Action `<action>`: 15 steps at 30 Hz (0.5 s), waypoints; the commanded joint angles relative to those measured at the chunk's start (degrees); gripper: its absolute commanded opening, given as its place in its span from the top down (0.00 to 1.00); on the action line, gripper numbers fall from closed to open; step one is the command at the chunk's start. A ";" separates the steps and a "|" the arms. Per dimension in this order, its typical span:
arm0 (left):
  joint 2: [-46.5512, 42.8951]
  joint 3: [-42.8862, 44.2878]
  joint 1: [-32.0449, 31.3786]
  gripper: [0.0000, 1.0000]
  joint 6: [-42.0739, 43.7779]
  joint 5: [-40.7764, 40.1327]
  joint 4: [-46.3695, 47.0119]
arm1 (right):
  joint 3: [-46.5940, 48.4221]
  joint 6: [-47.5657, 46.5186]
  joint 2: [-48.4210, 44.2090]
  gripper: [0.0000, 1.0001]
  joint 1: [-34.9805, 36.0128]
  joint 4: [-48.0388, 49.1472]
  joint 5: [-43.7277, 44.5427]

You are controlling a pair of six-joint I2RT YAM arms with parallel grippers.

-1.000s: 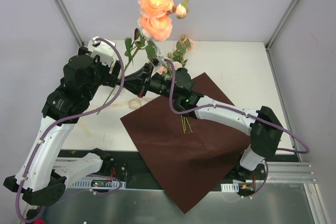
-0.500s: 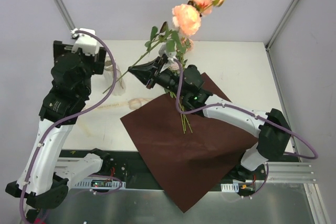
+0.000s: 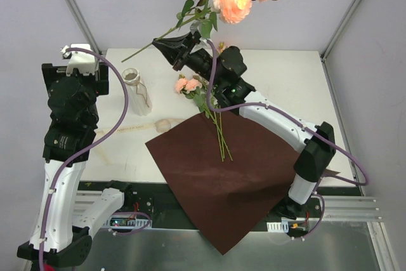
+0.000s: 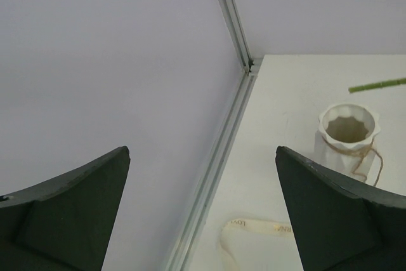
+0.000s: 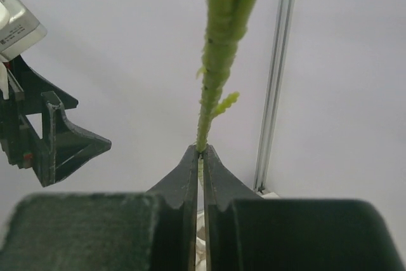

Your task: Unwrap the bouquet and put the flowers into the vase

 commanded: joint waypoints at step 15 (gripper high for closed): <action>2.92 3.51 3.56 0.01 -7.23 13.61 -11.88 | 11.80 -4.09 11.19 0.99 -1.19 -12.27 -1.69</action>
